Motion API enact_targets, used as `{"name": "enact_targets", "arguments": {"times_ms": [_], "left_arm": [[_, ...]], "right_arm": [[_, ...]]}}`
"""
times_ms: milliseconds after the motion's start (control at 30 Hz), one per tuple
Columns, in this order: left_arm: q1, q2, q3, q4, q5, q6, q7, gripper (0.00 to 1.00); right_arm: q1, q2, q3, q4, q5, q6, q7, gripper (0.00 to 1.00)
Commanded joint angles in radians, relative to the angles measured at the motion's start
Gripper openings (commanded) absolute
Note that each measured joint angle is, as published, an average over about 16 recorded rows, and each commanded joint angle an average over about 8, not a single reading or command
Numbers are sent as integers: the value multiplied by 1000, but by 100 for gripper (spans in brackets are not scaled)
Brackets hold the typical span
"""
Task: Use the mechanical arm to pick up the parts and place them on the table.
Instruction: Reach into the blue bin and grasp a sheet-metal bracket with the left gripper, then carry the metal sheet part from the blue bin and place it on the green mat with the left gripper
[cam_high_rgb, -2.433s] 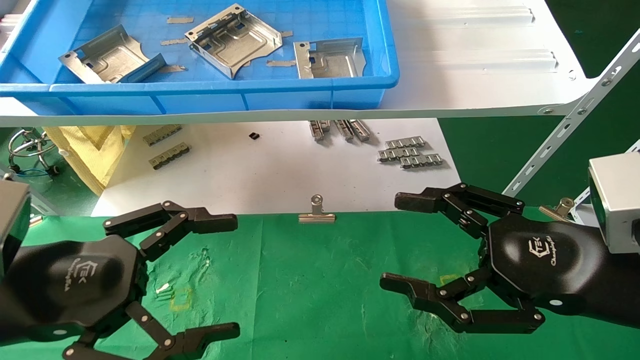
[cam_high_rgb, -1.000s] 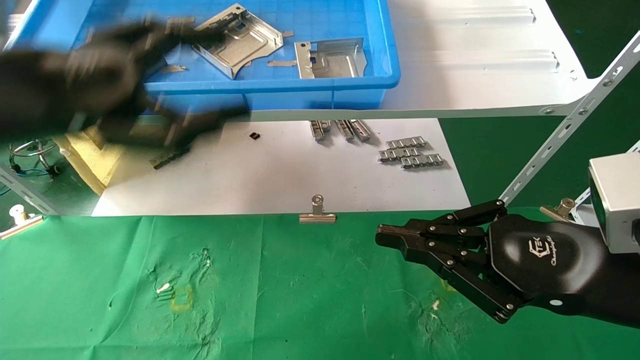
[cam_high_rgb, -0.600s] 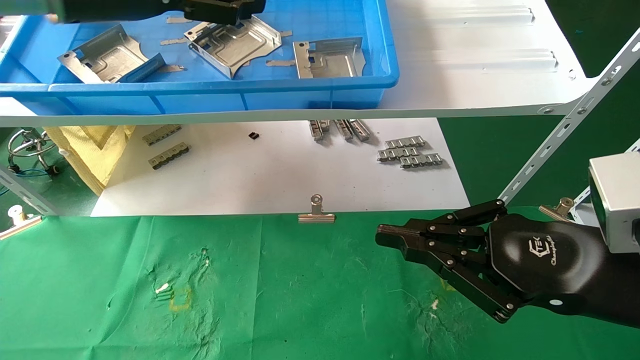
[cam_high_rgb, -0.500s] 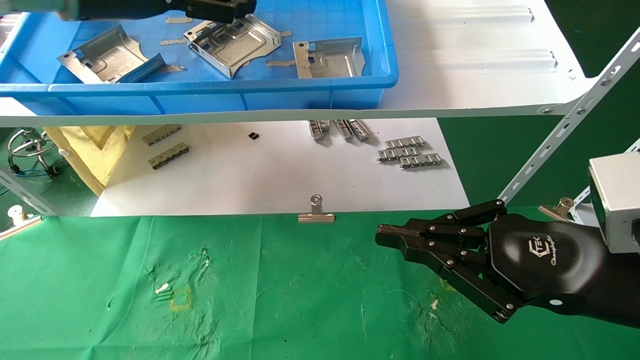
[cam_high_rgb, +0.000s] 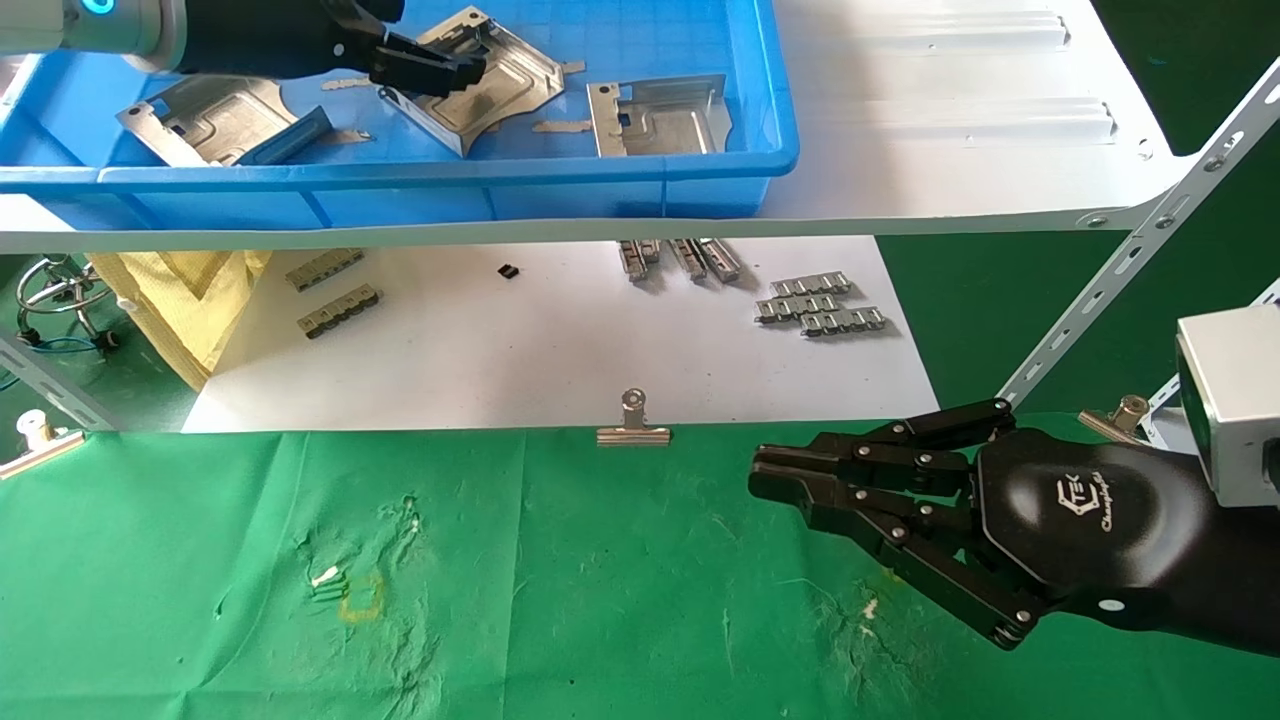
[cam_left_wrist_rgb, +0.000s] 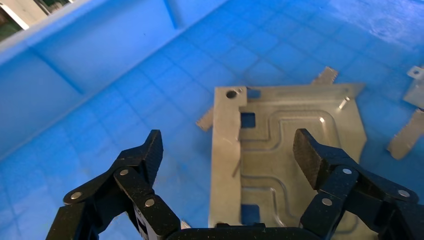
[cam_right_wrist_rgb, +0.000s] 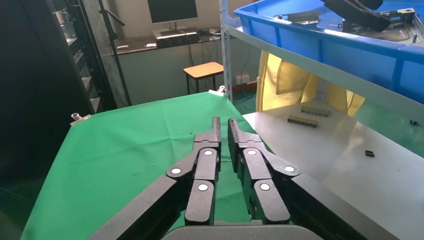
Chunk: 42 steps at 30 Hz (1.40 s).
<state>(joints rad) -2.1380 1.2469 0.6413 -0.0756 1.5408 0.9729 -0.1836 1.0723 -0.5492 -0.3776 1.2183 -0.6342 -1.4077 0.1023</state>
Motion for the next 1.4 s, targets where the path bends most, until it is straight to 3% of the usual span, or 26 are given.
{"name": "enact_targets", "arguments": {"times_ms": [33, 433, 933, 1167, 1400], "left_arm": [[-5, 1, 0, 15, 0, 7, 1, 0], [-11, -12, -7, 50, -11, 62, 11, 0], [0, -22, -21, 56, -31, 12, 49, 0], [-18, -80, -55, 26, -82, 168, 110, 0], [-14, -164, -114, -19, -173, 388, 250, 0]], "right_arm": [[0, 0, 0, 0, 0, 0, 0, 100], [0, 0, 0, 0, 0, 0, 0, 100], [0, 0, 0, 0, 0, 0, 0, 100], [0, 0, 0, 0, 0, 0, 0, 100], [0, 0, 0, 0, 0, 0, 0, 100]]}}
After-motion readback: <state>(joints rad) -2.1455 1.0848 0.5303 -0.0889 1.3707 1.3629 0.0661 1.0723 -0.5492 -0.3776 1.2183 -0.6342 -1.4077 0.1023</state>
